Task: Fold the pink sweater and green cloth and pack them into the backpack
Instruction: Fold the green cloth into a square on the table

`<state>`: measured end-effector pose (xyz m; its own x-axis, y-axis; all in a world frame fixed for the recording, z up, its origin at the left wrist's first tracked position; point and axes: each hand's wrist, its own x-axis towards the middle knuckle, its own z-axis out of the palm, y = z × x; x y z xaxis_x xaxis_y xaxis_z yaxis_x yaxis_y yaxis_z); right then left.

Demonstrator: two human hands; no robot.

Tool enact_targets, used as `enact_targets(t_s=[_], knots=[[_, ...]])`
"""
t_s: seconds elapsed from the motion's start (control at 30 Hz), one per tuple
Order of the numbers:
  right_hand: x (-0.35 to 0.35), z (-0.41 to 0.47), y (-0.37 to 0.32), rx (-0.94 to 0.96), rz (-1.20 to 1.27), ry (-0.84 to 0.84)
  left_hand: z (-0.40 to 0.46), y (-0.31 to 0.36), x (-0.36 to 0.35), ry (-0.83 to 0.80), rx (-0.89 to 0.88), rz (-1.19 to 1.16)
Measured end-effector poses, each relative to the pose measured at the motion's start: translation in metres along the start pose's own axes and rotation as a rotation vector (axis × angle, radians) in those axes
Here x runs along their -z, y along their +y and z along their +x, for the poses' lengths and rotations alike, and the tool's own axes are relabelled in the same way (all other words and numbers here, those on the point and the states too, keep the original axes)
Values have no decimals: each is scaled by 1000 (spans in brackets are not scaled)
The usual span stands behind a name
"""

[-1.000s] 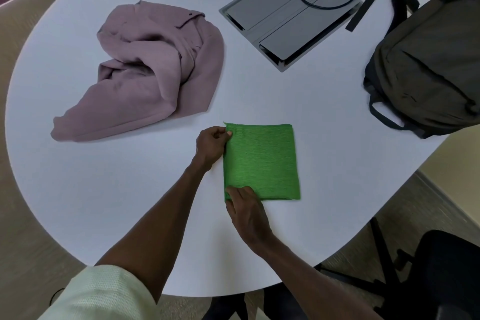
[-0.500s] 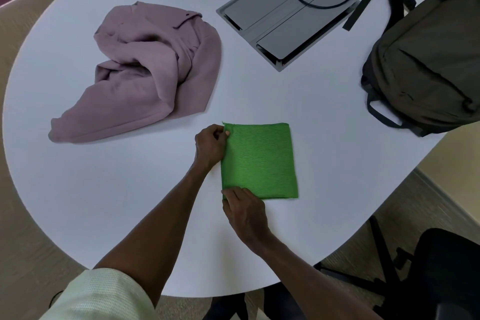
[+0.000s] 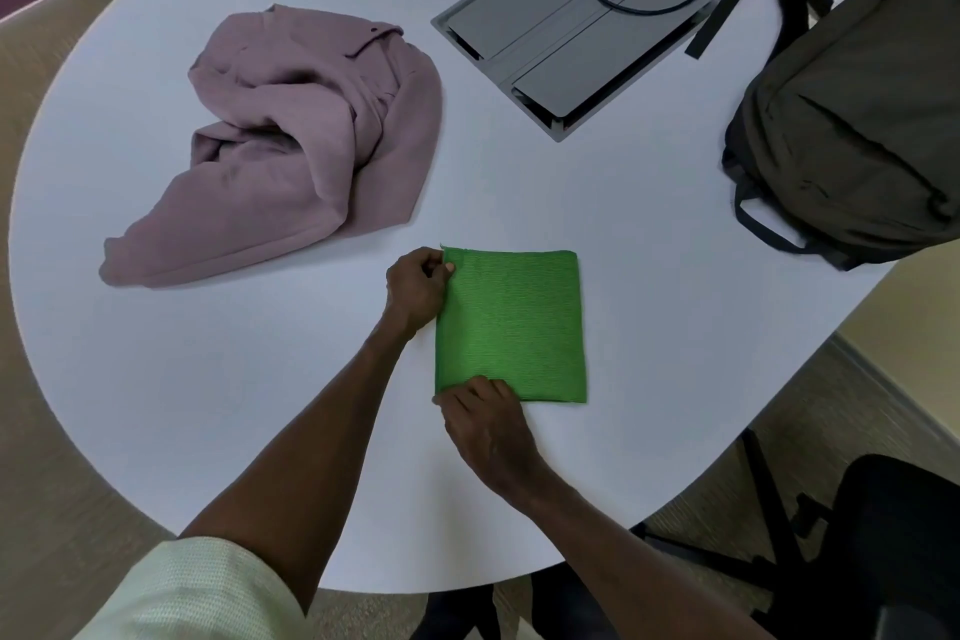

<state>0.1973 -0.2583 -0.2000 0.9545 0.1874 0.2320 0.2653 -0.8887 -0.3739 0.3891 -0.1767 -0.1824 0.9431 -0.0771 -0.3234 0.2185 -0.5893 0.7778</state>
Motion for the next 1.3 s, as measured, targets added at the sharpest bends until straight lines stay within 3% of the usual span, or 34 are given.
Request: enact_targets(t_s=[0.17,0.27,0.37,0.5,0.6,0.7,0.77,0.87,1.2,1.3], knots=[[10,-1,9,49,100,-98,-2,-4,-3,83,-184,173],[20,2,10,-42,212,69,-12,-3,-11,190,-223,223],[26,8,23,-273,123,225,-33,8,-25,287,-298,195],[21,22,54,-508,-51,112,-54,5,-49,143,-375,105],[21,29,76,-510,-143,-107,-65,-9,-62,33,-430,97],[20,26,90,-422,-215,-227,-72,-27,-63,-38,-477,347],[20,22,95,-387,-222,-249,-73,-34,-62,-54,-515,562],[22,21,96,-382,-222,-259,-71,-36,-60,-57,-495,680],[39,30,105,-456,-67,-381,-71,-37,-44,-128,-440,733],[52,35,108,-561,150,-290,-80,-31,-44,-68,-342,632]])
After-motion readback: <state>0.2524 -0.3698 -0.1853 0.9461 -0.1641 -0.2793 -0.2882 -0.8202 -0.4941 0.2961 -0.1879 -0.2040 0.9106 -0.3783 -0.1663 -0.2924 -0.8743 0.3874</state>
